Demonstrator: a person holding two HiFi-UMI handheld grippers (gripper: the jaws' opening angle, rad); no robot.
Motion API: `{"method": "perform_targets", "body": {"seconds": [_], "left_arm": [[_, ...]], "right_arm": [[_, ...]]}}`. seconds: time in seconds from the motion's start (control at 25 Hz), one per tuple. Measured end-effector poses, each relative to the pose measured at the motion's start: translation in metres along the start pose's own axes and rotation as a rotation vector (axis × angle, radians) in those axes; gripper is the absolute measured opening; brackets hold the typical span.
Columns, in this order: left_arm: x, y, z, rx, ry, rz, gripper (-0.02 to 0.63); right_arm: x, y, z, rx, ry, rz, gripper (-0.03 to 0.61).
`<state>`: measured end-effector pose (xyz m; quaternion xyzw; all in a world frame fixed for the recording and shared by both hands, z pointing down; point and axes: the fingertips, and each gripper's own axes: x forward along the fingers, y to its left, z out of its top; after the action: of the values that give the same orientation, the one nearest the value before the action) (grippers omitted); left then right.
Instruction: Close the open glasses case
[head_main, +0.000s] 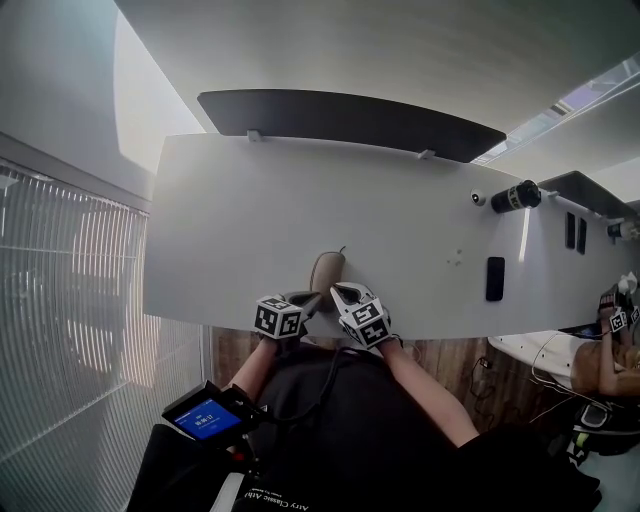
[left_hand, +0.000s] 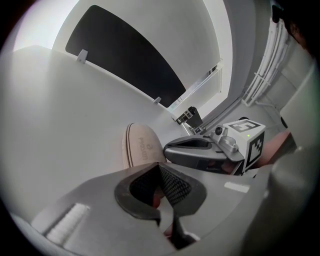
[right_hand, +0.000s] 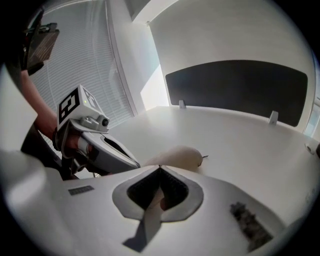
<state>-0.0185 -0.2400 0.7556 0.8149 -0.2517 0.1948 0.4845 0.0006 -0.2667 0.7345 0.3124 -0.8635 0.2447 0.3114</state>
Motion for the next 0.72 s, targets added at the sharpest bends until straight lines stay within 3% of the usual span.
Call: {"method": "perform_targets", "body": {"seconds": [0.12, 0.2, 0.32, 0.44, 0.6, 0.72], "left_arm": [[0.000, -0.010, 0.002, 0.055, 0.012, -0.005, 0.006], [-0.005, -0.024, 0.012, 0.100, -0.021, -0.029, 0.006], [-0.022, -0.042, 0.041, 0.128, -0.133, -0.066, 0.006], [-0.051, -0.060, 0.075, 0.193, -0.276, -0.050, 0.006], [-0.093, -0.080, 0.113, 0.408, -0.425, 0.094, 0.006], [-0.100, -0.091, 0.114, 0.609, -0.426, 0.168, 0.006]], "right_arm": [[-0.007, -0.003, -0.002, 0.039, 0.046, 0.040, 0.005], [-0.021, -0.009, 0.007, 0.071, 0.001, 0.036, 0.005], [-0.051, -0.020, 0.029, 0.112, -0.134, 0.003, 0.005], [-0.088, -0.022, 0.042, 0.054, -0.236, -0.043, 0.005], [-0.127, -0.018, 0.053, -0.053, -0.300, -0.107, 0.005], [-0.142, -0.014, 0.064, -0.124, -0.321, -0.128, 0.005]]}}
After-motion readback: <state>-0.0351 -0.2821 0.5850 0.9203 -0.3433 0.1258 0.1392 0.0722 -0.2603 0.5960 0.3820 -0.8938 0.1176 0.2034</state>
